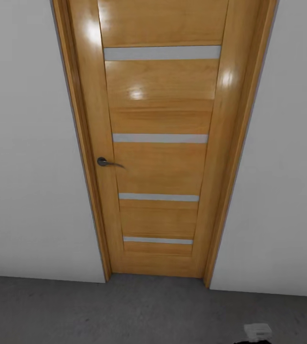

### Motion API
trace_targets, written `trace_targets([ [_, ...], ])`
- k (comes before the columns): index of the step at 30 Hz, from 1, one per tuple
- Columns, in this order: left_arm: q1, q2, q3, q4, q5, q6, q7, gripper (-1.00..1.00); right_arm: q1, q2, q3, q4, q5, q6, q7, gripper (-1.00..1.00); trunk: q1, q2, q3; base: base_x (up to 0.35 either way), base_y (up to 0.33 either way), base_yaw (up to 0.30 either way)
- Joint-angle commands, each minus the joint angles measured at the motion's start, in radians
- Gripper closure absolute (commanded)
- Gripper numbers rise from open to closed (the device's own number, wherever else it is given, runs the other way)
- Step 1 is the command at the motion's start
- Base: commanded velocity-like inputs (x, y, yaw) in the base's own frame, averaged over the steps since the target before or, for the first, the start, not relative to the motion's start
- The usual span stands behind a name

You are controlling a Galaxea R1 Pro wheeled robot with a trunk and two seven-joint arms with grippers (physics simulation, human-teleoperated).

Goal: Move the two storage containers from the living room to the garage. In the garage, place one container on the floor and stack the other container on top of it (either order is fine).

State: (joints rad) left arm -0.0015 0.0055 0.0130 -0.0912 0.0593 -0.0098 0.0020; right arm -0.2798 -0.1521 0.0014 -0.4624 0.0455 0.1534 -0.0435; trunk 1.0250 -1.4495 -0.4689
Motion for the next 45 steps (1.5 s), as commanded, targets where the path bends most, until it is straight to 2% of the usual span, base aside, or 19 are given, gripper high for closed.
trace_targets([
  [1, 0.000, 0.000, 0.001, -0.001, 0.006, -0.001, 0.000, -1.00, -0.055, 0.007, 0.001, -0.003, 0.016, 0.032, -0.002, -1.00, 0.000, -0.001, -0.001, 0.000, 0.000, 0.000],
  [2, 0.000, 0.000, 0.001, -0.001, 0.006, -0.001, 0.000, -1.00, -0.081, 0.014, 0.001, -0.004, 0.020, 0.042, -0.002, -1.00, 0.000, -0.001, -0.001, 0.000, 0.000, 0.000],
  [3, 0.000, 0.000, 0.002, -0.001, 0.007, -0.001, 0.000, -1.00, -0.130, 0.040, 0.001, -0.004, 0.029, 0.060, -0.002, -1.00, 0.000, -0.001, -0.001, 0.000, 0.000, 0.000],
  [5, 0.000, -0.001, 0.005, -0.001, 0.006, -0.001, 0.000, -1.00, -0.174, 0.075, 0.002, -0.005, 0.039, 0.072, -0.003, -1.00, 0.000, -0.001, -0.001, 0.000, 0.000, 0.000],
  [6, 0.000, -0.001, 0.011, -0.001, 0.006, -0.001, 0.000, -1.00, -0.214, 0.112, 0.002, -0.005, 0.049, 0.083, -0.004, -1.00, 0.000, -0.001, -0.001, 0.000, 0.000, 0.000],
  [7, 0.000, -0.001, 0.021, -0.001, 0.006, -0.001, 0.000, -1.00, -0.264, 0.169, 0.003, -0.006, 0.075, 0.096, -0.009, -1.00, 0.000, -0.001, -0.001, 0.000, 0.000, 0.000],
  [8, 0.000, 0.000, 0.033, -0.001, 0.006, -0.002, -0.001, -1.00, -0.336, 0.273, 0.003, -0.026, 0.151, 0.142, -0.020, -1.00, 0.000, -0.001, -0.001, 0.000, 0.000, 0.000],
  [9, 0.000, 0.000, 0.036, -0.001, 0.006, -0.002, -0.001, -1.00, -0.353, 0.310, 0.003, -0.052, 0.185, 0.173, -0.022, -1.00, 0.000, -0.001, -0.001, 0.000, 0.000, 0.000],
  [10, -0.001, 0.000, 0.037, -0.001, 0.006, -0.002, -0.001, -1.00, -0.360, 0.326, 0.003, -0.068, 0.201, 0.189, -0.024, -1.00, 0.000, -0.001, -0.001, 0.000, 0.000, 0.000],
  [11, 0.000, 0.000, 0.038, -0.001, 0.006, -0.002, -0.002, -1.00, -0.368, 0.327, 0.004, -0.103, 0.234, 0.218, -0.028, -1.00, 0.000, -0.001, -0.001, 0.000, 0.000, 0.000],
  [13, 0.000, 0.000, 0.039, -0.001, 0.006, -0.002, -0.002, -1.00, -0.374, 0.327, 0.008, -0.139, 0.261, 0.237, -0.029, -1.00, 0.000, -0.001, -0.001, 0.000, 0.000, 0.000],
  [15, 0.000, 0.001, 0.040, -0.001, 0.006, -0.002, -0.002, -1.00, -0.379, 0.327, 0.030, -0.186, 0.287, 0.251, -0.027, -1.00, 0.000, -0.001, -0.001, 0.000, 0.000, 0.000],
  [18, 0.000, 0.000, 0.041, -0.001, 0.006, -0.002, -0.002, -1.00, -0.382, 0.327, 0.090, -0.235, 0.302, 0.251, -0.025, -1.00, 0.000, -0.001, -0.001, 0.000, 0.000, 0.000],
  [19, 0.000, 0.000, 0.041, -0.001, 0.006, -0.002, -0.002, -1.00, -0.383, 0.327, 0.123, -0.251, 0.305, 0.234, -0.025, -1.00, 0.000, -0.001, -0.001, 0.000, 0.000, 0.000],
  [23, 0.000, 0.000, 0.041, -0.001, 0.005, -0.003, -0.004, -1.00, -0.387, 0.327, 0.190, -0.276, 0.309, 0.160, -0.021, -1.00, 0.000, -0.001, -0.001, 0.002, 0.000, 0.000],
  [27, 0.000, 0.000, 0.040, 0.000, 0.006, -0.001, -0.006, -1.00, -0.407, 0.327, 0.301, -0.287, 0.311, 0.042, -0.017, -1.00, 0.000, -0.001, -0.001, 0.133, 0.000, 0.000],
  [32, 0.000, 0.001, 0.040, 0.001, 0.006, -0.001, -0.006, -1.00, -0.411, 0.327, 0.397, -0.289, 0.312, -0.014, -0.016, -1.00, 0.000, -0.001, -0.001, 0.264, 0.000, 0.000],
  [37, 0.000, 0.001, 0.039, 0.001, 0.007, -0.001, -0.006, -1.00, -0.423, 0.327, 0.430, -0.290, 0.311, -0.030, -0.011, -1.00, 0.000, -0.001, -0.001, 0.311, 0.000, 0.000],
  [45, 0.000, 0.001, 0.039, 0.001, 0.005, -0.001, -0.006, -1.00, -0.433, 0.327, 0.440, -0.299, 0.312, -0.067, 0.004, -1.00, 0.000, -0.001, -0.001, 0.321, 0.000, 0.000],
])
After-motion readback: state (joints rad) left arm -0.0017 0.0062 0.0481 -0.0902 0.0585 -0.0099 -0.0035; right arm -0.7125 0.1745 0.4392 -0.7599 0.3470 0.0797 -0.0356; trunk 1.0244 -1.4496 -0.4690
